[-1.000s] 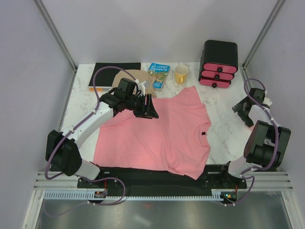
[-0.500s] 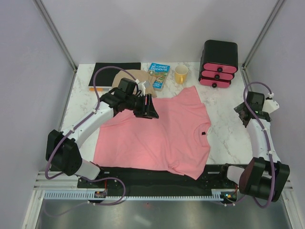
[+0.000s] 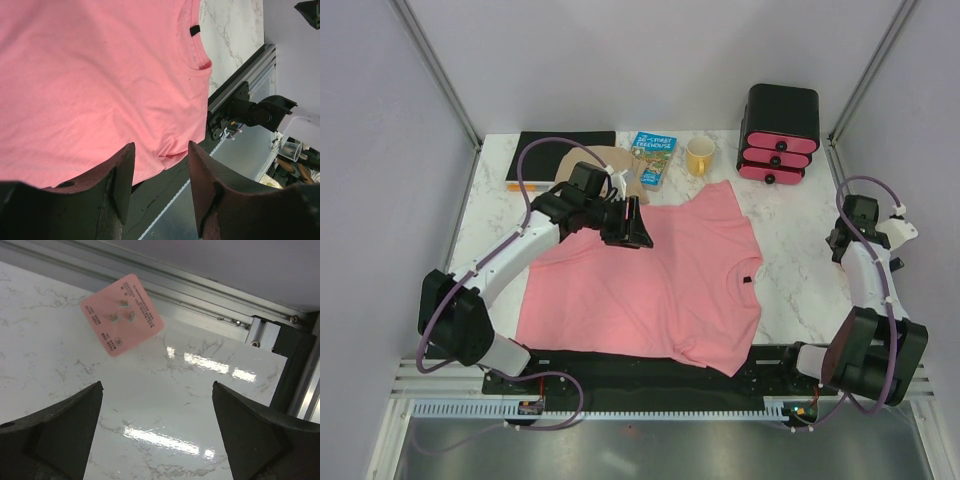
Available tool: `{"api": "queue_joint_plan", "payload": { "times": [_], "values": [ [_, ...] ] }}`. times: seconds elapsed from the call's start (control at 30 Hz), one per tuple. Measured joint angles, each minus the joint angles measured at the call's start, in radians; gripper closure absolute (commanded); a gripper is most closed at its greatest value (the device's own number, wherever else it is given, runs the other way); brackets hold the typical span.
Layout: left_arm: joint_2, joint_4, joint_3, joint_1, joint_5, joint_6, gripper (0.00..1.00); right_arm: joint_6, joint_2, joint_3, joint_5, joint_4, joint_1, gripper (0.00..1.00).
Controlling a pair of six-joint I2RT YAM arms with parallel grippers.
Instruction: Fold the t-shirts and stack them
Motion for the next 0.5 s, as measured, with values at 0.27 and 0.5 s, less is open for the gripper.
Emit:
{"api": "queue_joint_plan", "payload": {
  "times": [0.27, 0.5],
  "values": [
    [0.051, -0.008, 0.03, 0.0, 0.004, 0.001, 0.46, -0.011, 0.095, 0.0, 0.046, 0.002, -0.111, 0.02],
    [0.062, -0.013, 0.039, 0.0, 0.006, 0.001, 0.46, -0.069, 0.149, 0.0, 0.033, 0.066, -0.141, 0.02]
  ]
}}
